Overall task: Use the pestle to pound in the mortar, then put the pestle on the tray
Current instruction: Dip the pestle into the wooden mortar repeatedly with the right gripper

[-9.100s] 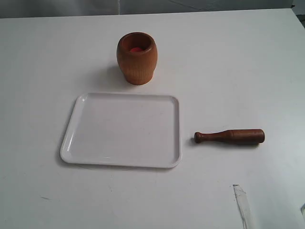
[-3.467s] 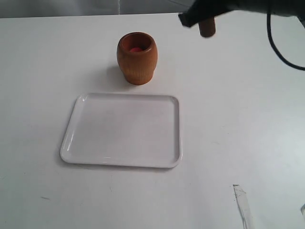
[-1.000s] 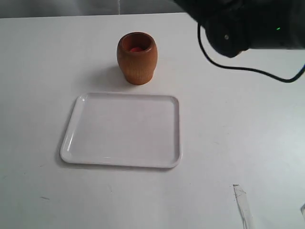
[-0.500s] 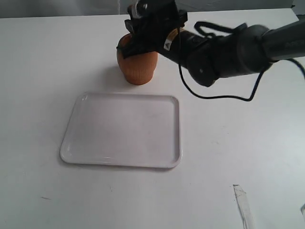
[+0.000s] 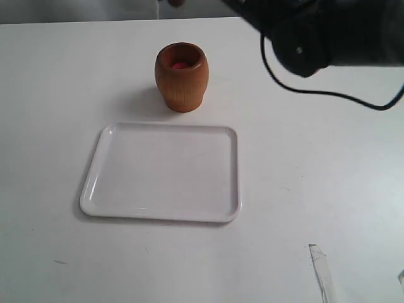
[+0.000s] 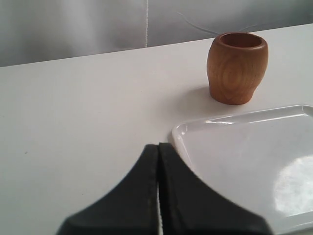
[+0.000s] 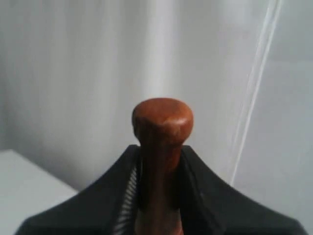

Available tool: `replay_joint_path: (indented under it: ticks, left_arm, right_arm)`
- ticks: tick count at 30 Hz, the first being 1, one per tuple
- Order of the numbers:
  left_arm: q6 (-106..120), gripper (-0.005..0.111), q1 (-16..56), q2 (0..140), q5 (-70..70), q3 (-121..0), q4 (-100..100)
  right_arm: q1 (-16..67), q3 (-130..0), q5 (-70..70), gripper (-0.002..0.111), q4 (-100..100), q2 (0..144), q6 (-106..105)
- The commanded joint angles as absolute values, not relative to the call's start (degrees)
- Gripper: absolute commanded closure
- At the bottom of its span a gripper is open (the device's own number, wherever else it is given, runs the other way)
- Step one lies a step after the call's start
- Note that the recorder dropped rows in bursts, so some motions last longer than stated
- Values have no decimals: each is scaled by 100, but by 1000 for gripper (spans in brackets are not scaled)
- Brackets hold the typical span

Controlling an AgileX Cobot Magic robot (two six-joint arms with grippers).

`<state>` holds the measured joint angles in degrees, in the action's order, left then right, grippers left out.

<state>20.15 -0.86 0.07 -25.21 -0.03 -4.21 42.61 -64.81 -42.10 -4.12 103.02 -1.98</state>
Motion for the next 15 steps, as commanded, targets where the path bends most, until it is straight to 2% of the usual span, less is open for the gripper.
replay_joint_path:
  ticks: [1,7,15]
  left_arm:
    - [1968,107,-42,0,-2503,0,-379]
    - [1968,107,-42,0,-2503,0,-379]
    - [1968,107,-42,0,-2503,0,-379]
  right_arm:
    - [4288,-6480,-4265,108,-542,9845,-329]
    - [4288,-6480,-3875,108,-542,10305,-323]
    - [4288,-6480,-3818,108,-435,12179,200]
